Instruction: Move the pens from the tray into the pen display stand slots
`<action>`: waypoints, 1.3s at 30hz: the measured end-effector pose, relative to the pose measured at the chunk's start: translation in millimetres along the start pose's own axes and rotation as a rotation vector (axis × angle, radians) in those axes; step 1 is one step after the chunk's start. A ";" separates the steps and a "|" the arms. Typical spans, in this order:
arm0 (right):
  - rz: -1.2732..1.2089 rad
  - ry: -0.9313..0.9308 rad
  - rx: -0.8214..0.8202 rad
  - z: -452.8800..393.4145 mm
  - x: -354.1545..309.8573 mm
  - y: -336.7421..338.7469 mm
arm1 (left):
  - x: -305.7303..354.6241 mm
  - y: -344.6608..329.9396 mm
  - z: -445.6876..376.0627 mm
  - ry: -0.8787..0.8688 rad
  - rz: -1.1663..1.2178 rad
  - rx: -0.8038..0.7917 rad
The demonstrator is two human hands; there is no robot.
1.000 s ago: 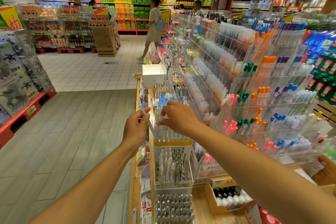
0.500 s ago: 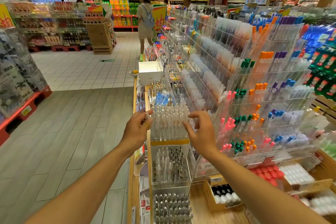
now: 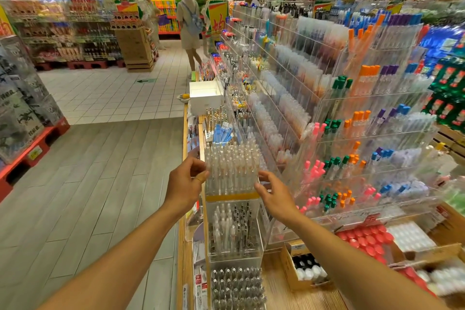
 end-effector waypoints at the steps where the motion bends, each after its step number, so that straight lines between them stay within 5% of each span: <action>1: -0.023 -0.015 -0.009 -0.4 1.6 -0.1 | -2.1 -0.6 0.2 0.003 0.007 0.010; 16: -0.132 -0.016 -0.139 1.1 6.7 -4.5 | -73.4 -43.0 35.6 0.426 0.192 -0.061; 32: -0.246 -0.098 -0.138 5.5 13.2 -3.3 | -64.9 -43.5 49.3 0.486 0.251 -0.053; 39: -0.125 0.059 0.071 22.8 5.6 5.2 | -63.2 -32.1 72.8 0.473 0.237 0.035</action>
Point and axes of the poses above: each hand's wrist, its own z-axis away from the middle knuckle, its own y-axis out of the back of the hand, x = y × z, the point moved 7 cm from there along -z, towards the middle knuckle, and after that the axes turned 6 degrees about y, right-handed, at the moved point
